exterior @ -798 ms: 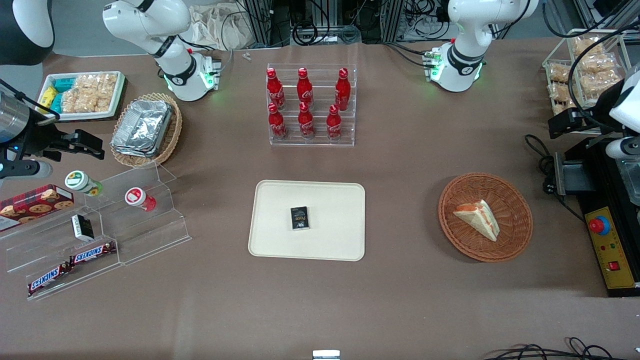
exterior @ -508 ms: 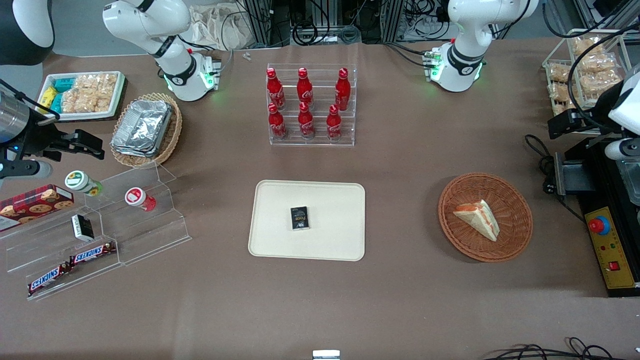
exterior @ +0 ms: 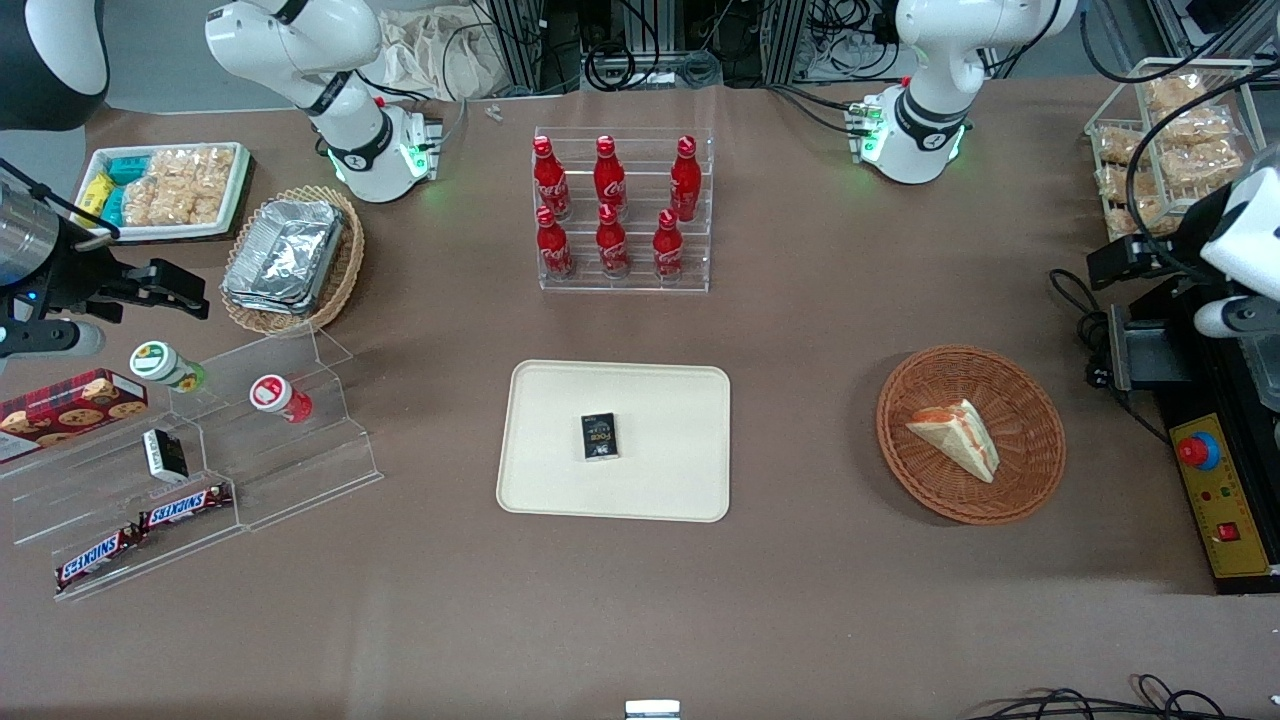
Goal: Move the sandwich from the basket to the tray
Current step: 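Move the left gripper over the wicker basket above the sandwich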
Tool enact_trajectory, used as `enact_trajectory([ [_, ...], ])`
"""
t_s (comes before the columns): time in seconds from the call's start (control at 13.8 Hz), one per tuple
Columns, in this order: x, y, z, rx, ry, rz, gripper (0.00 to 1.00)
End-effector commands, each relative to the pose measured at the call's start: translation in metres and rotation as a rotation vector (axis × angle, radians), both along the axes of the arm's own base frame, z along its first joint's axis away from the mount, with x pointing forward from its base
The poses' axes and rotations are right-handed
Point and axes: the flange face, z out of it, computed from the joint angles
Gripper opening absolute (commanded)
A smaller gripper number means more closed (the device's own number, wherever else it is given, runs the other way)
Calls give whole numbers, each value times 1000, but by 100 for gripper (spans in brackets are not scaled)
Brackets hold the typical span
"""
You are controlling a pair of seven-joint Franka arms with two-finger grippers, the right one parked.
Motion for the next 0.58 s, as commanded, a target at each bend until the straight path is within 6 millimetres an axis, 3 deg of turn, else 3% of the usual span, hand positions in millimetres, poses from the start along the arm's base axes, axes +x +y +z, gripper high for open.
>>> enact_trajectory([
  [0.0,1,-4,-16,-7,3,-18,100],
  [0.29,4,-8,-27,-7,42,5,100],
  [0.51,-2,-22,-76,-18,128,-9,99],
])
